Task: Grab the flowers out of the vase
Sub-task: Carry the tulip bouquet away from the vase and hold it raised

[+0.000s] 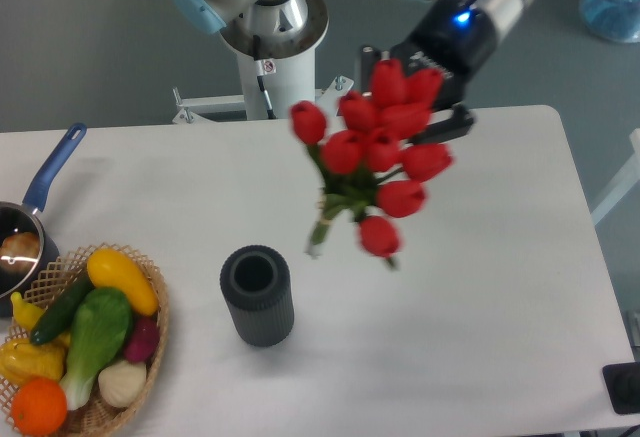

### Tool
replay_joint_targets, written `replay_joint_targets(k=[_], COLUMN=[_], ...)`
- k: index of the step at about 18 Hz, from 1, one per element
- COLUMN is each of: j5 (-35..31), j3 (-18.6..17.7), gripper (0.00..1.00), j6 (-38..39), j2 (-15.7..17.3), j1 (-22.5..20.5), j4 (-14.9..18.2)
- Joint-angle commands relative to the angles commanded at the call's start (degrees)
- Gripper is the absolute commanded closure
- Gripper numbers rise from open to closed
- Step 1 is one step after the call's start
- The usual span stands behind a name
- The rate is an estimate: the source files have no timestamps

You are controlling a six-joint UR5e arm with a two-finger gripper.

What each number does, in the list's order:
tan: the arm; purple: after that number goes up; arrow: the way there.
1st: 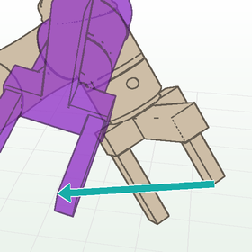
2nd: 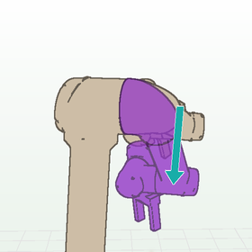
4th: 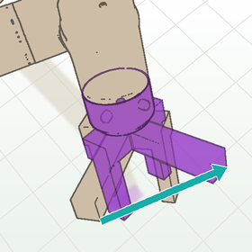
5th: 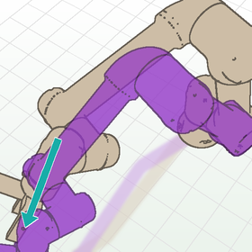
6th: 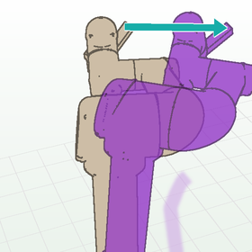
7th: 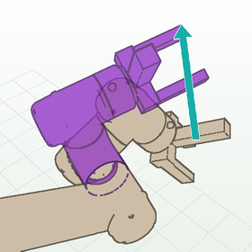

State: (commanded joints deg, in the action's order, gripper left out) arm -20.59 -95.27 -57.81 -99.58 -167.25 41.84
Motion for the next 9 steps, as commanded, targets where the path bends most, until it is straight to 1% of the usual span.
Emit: replay_joint_targets(k=[1, 2, 3, 4, 7, 8, 9], j5=[-5.7, -9.4, -11.6, -12.7, -14.1, -16.3, -20.1], j3=[-0.2, -0.2, -0.2, -0.2, -0.2, -0.3, -0.6], gripper=[1.0, 1.0, 1.0, 1.0, 1.0, 1.0, 1.0], j6=[-1.4, -2.2, -3.0, -5.4, -9.9, -10.5, -11.7], j2=[-0.1, -0.1, -0.3, -1.4, -3.6, -4.2, -4.3], j1=[-0.5, -0.6, -0.7, -0.7, -1.1, -1.1, -0.8], j4=[0.0, 0.0, 0.0, 0.0, 0.2, 0.2, 0.2])
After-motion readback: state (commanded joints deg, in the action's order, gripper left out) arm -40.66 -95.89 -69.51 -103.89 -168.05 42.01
